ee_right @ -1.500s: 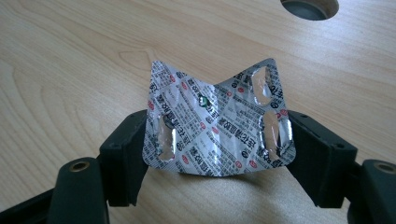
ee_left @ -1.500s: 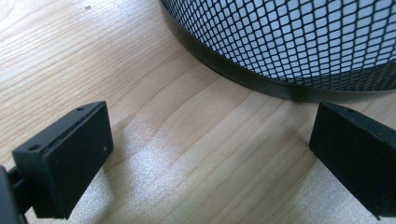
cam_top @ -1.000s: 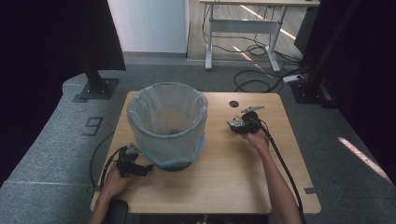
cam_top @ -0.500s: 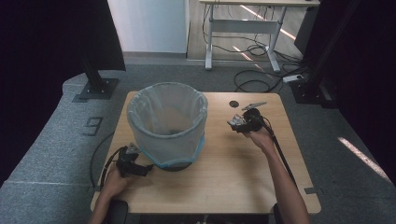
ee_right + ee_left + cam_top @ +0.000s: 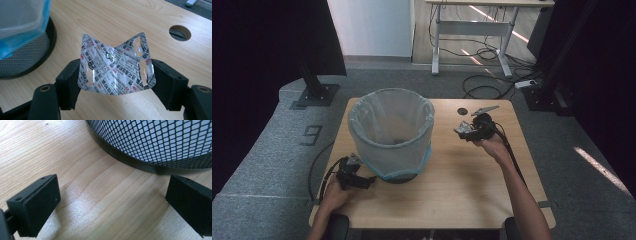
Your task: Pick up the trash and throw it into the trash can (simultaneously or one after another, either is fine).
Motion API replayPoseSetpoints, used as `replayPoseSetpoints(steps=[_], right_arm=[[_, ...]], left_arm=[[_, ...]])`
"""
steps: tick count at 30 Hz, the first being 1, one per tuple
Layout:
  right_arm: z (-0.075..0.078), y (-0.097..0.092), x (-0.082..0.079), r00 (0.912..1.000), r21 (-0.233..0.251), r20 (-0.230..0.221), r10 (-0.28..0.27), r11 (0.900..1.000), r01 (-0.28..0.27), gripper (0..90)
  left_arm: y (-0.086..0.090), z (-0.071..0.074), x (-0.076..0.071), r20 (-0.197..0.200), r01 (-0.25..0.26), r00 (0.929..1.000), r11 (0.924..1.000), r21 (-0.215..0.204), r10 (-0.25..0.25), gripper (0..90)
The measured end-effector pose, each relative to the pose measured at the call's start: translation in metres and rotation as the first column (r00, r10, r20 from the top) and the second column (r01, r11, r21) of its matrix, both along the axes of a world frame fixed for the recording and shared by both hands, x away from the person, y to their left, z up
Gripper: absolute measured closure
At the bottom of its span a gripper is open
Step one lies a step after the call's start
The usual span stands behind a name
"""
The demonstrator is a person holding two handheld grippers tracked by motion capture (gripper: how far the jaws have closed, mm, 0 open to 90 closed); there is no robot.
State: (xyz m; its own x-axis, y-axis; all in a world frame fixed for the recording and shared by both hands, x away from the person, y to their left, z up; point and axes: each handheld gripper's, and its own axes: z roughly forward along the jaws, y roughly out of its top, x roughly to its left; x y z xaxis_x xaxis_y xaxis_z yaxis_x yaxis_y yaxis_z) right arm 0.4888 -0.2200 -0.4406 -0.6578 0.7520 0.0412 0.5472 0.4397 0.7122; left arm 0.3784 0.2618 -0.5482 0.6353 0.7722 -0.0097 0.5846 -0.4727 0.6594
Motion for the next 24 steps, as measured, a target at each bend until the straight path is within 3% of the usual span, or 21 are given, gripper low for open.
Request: replayPoseSetpoints(steps=[24], right_arm=[[0.056,0.006,-0.021,0.9962,0.039,0.019,0.086,0.9955,-0.086,29.9]], left_arm=[[0.000,0.000,0.000,0.000,0.000,1.0000,1.0000,0.000,0.000,0.0]])
